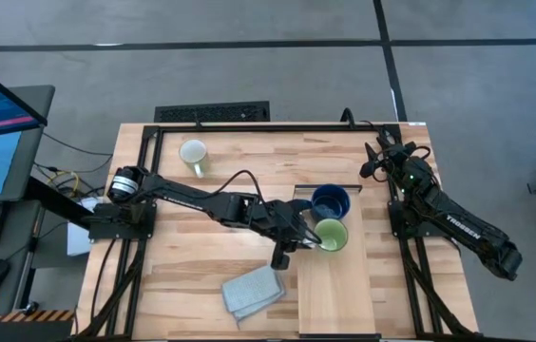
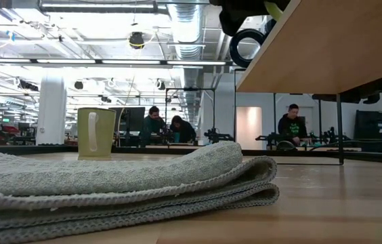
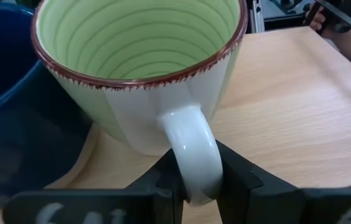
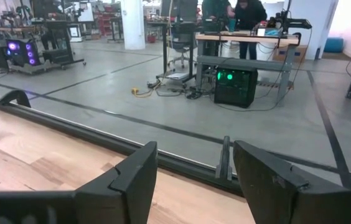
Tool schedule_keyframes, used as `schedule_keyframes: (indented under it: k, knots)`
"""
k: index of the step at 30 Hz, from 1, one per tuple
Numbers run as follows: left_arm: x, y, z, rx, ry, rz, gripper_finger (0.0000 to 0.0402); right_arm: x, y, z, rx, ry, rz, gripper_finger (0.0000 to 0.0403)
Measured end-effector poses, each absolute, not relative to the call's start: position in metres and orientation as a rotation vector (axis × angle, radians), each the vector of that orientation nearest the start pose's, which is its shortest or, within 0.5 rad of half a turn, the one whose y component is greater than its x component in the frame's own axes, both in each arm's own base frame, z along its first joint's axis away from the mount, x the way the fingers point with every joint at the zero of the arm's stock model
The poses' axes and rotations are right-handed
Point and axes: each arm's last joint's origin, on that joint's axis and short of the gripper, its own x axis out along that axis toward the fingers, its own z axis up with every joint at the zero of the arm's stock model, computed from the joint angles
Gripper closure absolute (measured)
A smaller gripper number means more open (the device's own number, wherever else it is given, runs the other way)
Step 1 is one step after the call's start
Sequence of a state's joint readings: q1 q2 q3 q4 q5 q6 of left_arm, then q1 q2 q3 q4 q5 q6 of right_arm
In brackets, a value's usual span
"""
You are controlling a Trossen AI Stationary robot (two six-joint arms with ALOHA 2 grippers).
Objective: Stack small to large cups/mugs on shelf
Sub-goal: Put the light green cup on the shelf
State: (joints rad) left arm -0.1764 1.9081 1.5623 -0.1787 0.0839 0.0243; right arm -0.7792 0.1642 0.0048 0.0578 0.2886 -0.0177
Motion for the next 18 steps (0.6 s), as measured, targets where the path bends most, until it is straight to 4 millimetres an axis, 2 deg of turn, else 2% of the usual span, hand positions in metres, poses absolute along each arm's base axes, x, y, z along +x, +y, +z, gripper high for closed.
schedule_keyframes:
  k: [9,18]
  knots:
    - [0.4360,-0.0711,0.2787,0.061,0.514,-0.244,0.0345,0.0696,-0.0803,0.1572,0.010,0.114,-1.066,0.0168]
    - [0.4361,-0.0706,0.2844,0.082,0.524,-0.248,0.0345,0.0696,-0.0803,0.1572,0.005,0.116,-1.065,0.0168]
